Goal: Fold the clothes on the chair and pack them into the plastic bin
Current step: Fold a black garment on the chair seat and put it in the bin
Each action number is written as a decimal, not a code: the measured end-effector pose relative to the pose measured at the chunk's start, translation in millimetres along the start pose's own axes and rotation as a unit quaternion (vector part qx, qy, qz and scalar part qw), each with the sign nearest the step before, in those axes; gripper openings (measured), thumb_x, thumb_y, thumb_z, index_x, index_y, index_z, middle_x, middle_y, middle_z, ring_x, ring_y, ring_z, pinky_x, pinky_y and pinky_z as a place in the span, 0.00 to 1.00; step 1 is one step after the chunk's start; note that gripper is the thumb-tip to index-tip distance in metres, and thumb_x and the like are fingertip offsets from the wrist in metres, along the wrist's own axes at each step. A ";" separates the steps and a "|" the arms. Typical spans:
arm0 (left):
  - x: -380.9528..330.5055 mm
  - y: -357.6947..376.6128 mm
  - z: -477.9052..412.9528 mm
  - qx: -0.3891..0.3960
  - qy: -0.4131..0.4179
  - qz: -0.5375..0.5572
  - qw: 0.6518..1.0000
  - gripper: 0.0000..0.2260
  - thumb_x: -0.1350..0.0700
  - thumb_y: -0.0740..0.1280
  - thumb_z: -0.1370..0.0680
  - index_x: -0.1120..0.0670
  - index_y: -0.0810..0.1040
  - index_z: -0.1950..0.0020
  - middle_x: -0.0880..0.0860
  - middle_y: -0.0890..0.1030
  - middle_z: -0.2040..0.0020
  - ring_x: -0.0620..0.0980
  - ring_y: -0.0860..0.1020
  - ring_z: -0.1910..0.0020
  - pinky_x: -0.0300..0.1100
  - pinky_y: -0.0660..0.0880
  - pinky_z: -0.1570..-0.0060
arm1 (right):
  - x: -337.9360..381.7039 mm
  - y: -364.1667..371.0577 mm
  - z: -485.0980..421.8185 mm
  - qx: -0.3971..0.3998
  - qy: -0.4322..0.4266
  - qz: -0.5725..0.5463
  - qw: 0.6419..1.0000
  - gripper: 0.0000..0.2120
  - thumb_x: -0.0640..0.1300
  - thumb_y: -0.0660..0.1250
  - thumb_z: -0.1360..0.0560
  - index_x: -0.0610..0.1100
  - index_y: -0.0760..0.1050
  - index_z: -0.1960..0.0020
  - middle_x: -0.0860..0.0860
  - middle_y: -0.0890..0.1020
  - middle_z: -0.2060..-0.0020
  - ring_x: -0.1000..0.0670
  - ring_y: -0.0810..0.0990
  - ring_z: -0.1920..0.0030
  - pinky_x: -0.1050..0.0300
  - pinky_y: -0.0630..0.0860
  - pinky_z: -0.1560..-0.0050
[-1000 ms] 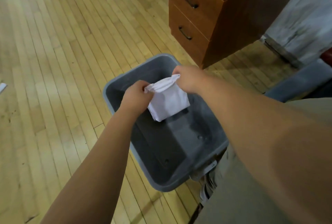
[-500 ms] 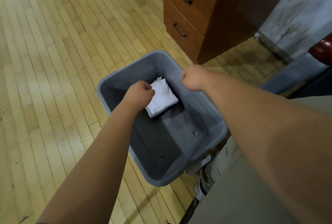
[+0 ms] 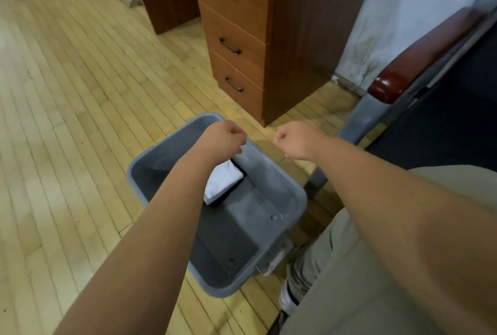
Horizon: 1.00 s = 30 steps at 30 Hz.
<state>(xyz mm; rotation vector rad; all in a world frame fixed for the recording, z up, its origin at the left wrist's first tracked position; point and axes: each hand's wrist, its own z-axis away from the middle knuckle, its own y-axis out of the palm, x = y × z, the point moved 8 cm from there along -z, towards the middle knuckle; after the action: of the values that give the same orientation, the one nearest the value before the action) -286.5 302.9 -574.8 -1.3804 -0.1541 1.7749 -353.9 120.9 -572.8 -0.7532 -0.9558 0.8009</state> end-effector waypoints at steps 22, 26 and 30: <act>-407.8 354.4 174.3 0.271 0.359 -0.121 0.885 0.05 0.51 0.67 0.18 0.47 0.84 0.48 0.44 0.87 0.53 0.40 0.86 0.59 0.47 0.85 0.49 | -371.6 -172.8 375.0 -0.298 0.324 -0.256 0.861 0.10 0.48 0.64 0.17 0.51 0.84 0.49 0.53 0.86 0.53 0.51 0.87 0.54 0.51 0.85 0.54; -437.1 434.1 225.1 0.336 0.377 -0.160 0.848 0.06 0.53 0.66 0.18 0.48 0.84 0.47 0.45 0.87 0.51 0.42 0.86 0.55 0.48 0.85 0.46 | -438.9 -146.4 449.7 -0.333 0.387 -0.319 0.798 0.10 0.46 0.64 0.17 0.49 0.84 0.49 0.51 0.87 0.53 0.48 0.87 0.53 0.50 0.84 0.53; -444.7 507.8 258.9 0.377 0.388 -0.185 0.820 0.08 0.53 0.66 0.18 0.50 0.85 0.48 0.47 0.87 0.51 0.44 0.87 0.54 0.47 0.84 0.47 | -493.3 -112.1 503.4 -0.335 0.440 -0.355 0.753 0.09 0.43 0.65 0.18 0.45 0.84 0.49 0.48 0.87 0.53 0.46 0.87 0.54 0.47 0.85 0.52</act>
<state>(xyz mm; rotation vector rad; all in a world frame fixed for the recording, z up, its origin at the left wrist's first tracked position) -770.8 -215.5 -435.8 -1.2309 0.6242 0.6910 -954.3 -254.7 -484.6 -1.1180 -0.5329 -0.6238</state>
